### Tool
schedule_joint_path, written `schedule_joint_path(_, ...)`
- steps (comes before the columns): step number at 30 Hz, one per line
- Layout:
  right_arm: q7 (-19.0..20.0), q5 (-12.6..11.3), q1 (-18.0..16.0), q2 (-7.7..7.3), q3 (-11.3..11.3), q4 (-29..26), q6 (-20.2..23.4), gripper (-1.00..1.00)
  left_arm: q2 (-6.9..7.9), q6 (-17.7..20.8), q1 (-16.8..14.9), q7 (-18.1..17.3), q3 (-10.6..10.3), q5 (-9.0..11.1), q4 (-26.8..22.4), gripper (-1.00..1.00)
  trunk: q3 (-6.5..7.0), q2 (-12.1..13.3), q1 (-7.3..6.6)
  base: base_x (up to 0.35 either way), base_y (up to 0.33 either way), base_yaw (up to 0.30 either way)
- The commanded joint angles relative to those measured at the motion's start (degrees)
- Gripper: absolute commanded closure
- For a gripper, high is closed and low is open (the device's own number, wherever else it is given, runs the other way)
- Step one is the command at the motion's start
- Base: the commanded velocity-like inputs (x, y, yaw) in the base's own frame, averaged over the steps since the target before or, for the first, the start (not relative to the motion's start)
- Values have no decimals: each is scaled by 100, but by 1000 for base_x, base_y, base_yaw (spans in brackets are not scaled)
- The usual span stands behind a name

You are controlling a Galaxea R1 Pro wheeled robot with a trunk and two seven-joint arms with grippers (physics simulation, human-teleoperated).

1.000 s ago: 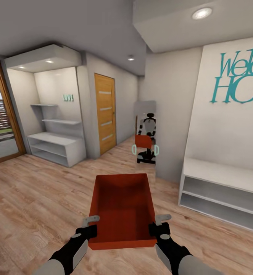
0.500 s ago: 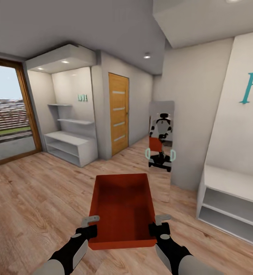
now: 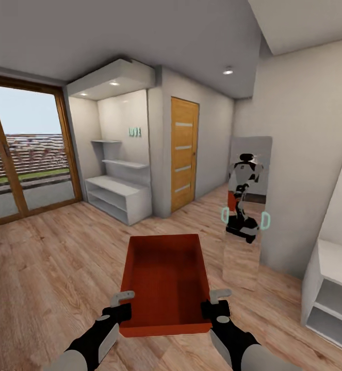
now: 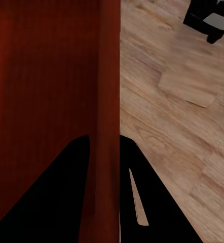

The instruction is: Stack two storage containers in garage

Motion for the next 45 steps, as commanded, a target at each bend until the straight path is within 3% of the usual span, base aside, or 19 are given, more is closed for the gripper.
schedule_joint_path(1, -56, 60, -11, -5, -105, -17, -79, 100, 264, 32, 0, 307, -22, 45, 87, 100, -7, -5, 4, 324, 0, 269)
schedule_joint_path(11, -56, 59, -11, -5, -105, -17, -79, 100, 264, 32, 0, 307, -24, 45, 87, 100, -7, -5, 4, 324, 0, 208)
schedule_joint_path(45, -53, 59, -11, -5, -105, -17, -79, 100, 264, 32, 0, 307, -24, 45, 87, 100, -7, -5, 4, 324, 0, 3)
